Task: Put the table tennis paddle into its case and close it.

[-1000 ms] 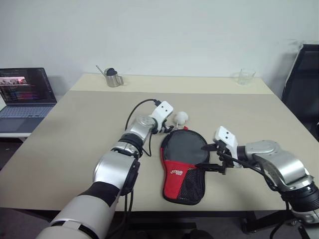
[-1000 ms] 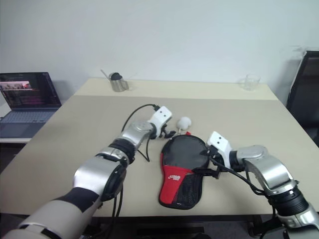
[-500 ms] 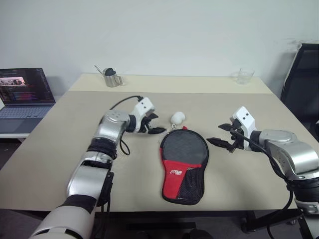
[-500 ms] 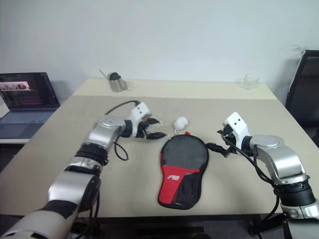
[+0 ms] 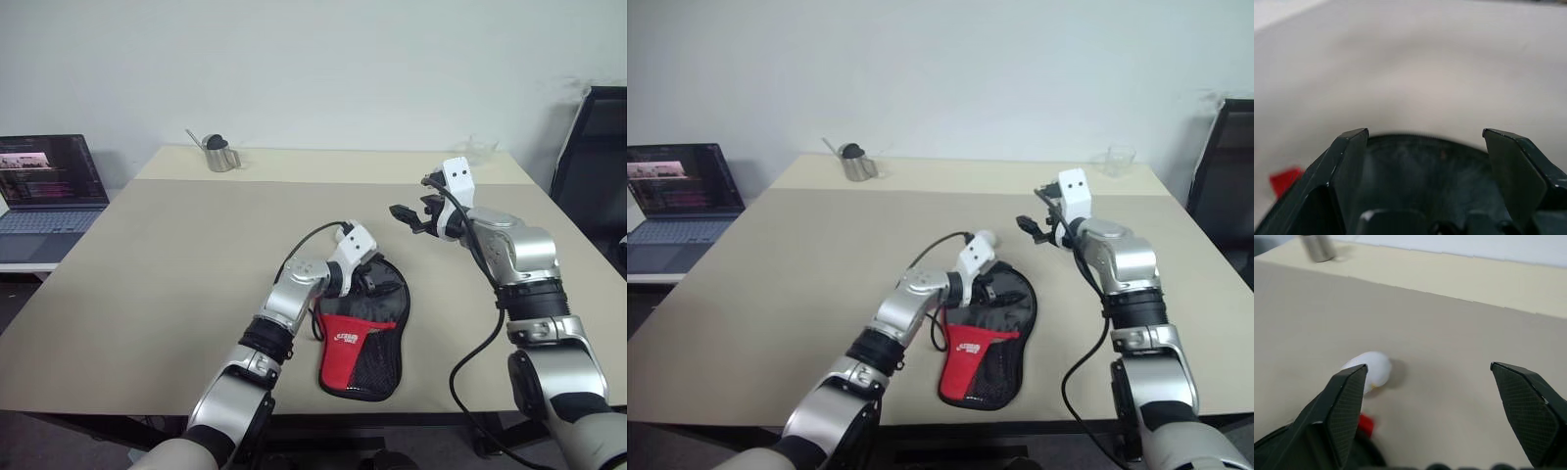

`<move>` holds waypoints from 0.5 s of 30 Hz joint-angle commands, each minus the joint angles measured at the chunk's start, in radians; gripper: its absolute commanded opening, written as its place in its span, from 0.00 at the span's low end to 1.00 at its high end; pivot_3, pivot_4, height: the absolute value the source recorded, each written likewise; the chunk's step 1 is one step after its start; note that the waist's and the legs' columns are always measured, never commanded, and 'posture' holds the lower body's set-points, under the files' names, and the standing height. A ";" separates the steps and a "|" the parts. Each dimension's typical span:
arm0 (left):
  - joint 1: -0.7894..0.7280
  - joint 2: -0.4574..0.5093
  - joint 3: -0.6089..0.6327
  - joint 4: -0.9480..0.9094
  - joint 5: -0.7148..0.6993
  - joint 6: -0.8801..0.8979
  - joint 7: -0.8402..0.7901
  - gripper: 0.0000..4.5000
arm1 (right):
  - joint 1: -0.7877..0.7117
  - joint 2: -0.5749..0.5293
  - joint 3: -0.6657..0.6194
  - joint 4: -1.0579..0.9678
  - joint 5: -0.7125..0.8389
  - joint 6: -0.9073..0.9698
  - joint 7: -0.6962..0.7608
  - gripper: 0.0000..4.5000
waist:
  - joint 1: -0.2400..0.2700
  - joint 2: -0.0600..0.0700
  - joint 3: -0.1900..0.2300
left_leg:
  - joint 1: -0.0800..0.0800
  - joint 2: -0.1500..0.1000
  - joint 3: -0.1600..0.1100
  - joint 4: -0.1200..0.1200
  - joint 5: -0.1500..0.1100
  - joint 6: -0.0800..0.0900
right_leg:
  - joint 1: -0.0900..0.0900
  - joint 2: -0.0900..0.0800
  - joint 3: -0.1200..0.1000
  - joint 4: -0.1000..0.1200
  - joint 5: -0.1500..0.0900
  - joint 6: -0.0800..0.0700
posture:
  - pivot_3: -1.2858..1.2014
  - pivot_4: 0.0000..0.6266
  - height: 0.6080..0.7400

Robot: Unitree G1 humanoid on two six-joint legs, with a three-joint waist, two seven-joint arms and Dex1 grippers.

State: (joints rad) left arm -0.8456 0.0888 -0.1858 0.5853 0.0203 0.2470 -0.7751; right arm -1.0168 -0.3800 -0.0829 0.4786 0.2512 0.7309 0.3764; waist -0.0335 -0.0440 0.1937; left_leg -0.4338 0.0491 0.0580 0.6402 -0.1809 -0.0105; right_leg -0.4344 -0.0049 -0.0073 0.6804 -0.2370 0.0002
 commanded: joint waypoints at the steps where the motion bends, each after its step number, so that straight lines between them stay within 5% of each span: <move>1: 0.042 -0.009 0.005 -0.072 0.009 0.019 0.084 0.91 | -0.084 0.045 -0.017 0.109 -0.021 -0.056 -0.046 0.99 | -0.003 0.001 0.000 | 0.000 0.000 0.000 0.000 0.000 0.000 | 0.000 0.000 0.001 0.000 0.000 0.000 | 0.52 0.24 1.00; 12: 0.171 0.002 0.035 -0.208 -0.033 0.194 0.190 0.91 | -0.269 0.240 -0.049 0.524 -0.034 -0.259 -0.077 0.99 | -0.001 0.001 -0.001 | 0.000 0.000 0.000 -0.001 0.000 0.000 | 0.000 0.000 0.001 0.000 0.000 0.000 | 0.52 0.24 1.00; 15: 0.194 0.013 0.032 -0.239 -0.045 0.223 0.182 1.00 | -0.303 0.272 -0.062 0.609 -0.033 -0.307 -0.079 0.99 | 0.001 0.001 -0.001 | 0.000 0.000 0.000 -0.001 0.000 0.000 | 0.000 0.000 0.001 0.000 0.000 0.000 | 0.52 0.24 1.00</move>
State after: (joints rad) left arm -0.6727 0.0947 -0.1485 0.3630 -0.0197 0.4480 -0.5923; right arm -1.2806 -0.1082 -0.1230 1.0704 0.2176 0.4735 0.3011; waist -0.0329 -0.0429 0.1931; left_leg -0.4337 0.0492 0.0582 0.6392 -0.1808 -0.0106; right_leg -0.4347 -0.0049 -0.0069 0.6799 -0.2369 0.0003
